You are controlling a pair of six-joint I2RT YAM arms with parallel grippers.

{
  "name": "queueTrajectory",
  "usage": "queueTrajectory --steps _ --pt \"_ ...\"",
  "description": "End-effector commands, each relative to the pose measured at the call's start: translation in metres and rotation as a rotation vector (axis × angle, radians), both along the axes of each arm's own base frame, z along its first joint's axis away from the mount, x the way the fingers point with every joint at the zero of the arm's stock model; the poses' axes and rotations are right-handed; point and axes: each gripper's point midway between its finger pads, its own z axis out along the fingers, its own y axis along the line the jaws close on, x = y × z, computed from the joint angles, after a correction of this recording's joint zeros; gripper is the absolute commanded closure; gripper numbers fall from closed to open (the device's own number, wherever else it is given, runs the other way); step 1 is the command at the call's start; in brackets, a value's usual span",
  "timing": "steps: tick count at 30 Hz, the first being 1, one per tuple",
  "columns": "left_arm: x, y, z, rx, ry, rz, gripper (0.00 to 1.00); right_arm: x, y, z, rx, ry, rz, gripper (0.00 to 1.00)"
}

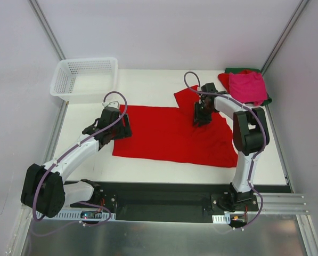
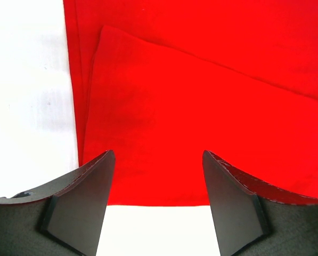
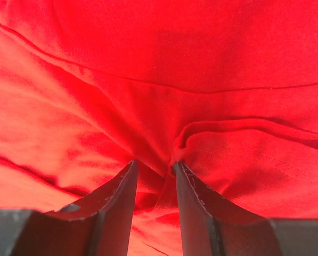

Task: Fold and stack the t-shirts
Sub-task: Fold the flattened tshirt in 1/3 of the way

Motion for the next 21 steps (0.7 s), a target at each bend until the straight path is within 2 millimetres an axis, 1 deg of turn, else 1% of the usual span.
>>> queueTrajectory --steps 1,4,8,9,11,12,13,14,15,16,17,18,20,21 --pt "0.007 -0.001 0.009 0.008 -0.039 -0.004 0.33 -0.031 -0.014 0.002 -0.082 0.068 -0.006 0.62" --pt "0.008 -0.001 0.009 0.011 -0.038 -0.007 0.33 -0.031 -0.021 0.006 -0.113 0.054 -0.012 0.62" --pt "0.013 0.000 0.014 0.020 -0.052 -0.003 0.33 -0.015 -0.016 0.028 -0.087 -0.031 -0.015 0.62" --pt "0.019 -0.001 0.020 0.022 -0.072 0.001 0.33 -0.006 -0.012 0.042 -0.059 -0.083 -0.013 0.62" --pt "0.029 -0.002 0.025 0.039 -0.090 -0.009 0.33 0.009 -0.005 0.064 -0.028 -0.157 -0.016 0.61" --pt "0.040 -0.004 0.037 0.041 -0.127 -0.004 0.33 0.017 -0.002 0.075 -0.010 -0.197 -0.022 0.61" --pt "0.047 -0.005 0.035 0.056 -0.125 -0.009 0.33 0.027 0.001 0.095 0.009 -0.253 -0.026 0.61" --pt "0.054 -0.004 0.039 0.076 -0.140 -0.015 0.33 0.032 0.003 0.105 0.021 -0.279 -0.026 0.61" --pt "0.068 -0.006 0.048 0.074 -0.166 -0.010 0.33 0.036 0.004 0.114 0.028 -0.302 -0.027 0.61" --pt "0.075 -0.005 0.052 0.064 -0.177 -0.007 0.34 0.040 0.005 0.124 0.036 -0.330 -0.030 0.60" --pt "0.085 0.002 0.056 0.047 -0.188 0.009 0.33 0.045 0.006 0.135 0.046 -0.356 -0.029 0.60" --pt "0.094 0.004 0.063 0.030 -0.206 0.015 0.34 0.047 0.007 0.141 0.053 -0.369 -0.026 0.60" --pt "0.111 0.010 0.061 0.019 -0.213 0.023 0.34 0.050 0.005 0.149 0.058 -0.385 -0.030 0.60" --pt "0.123 0.017 0.058 0.029 -0.208 0.040 0.35 0.049 0.004 0.150 0.061 -0.383 -0.030 0.60"
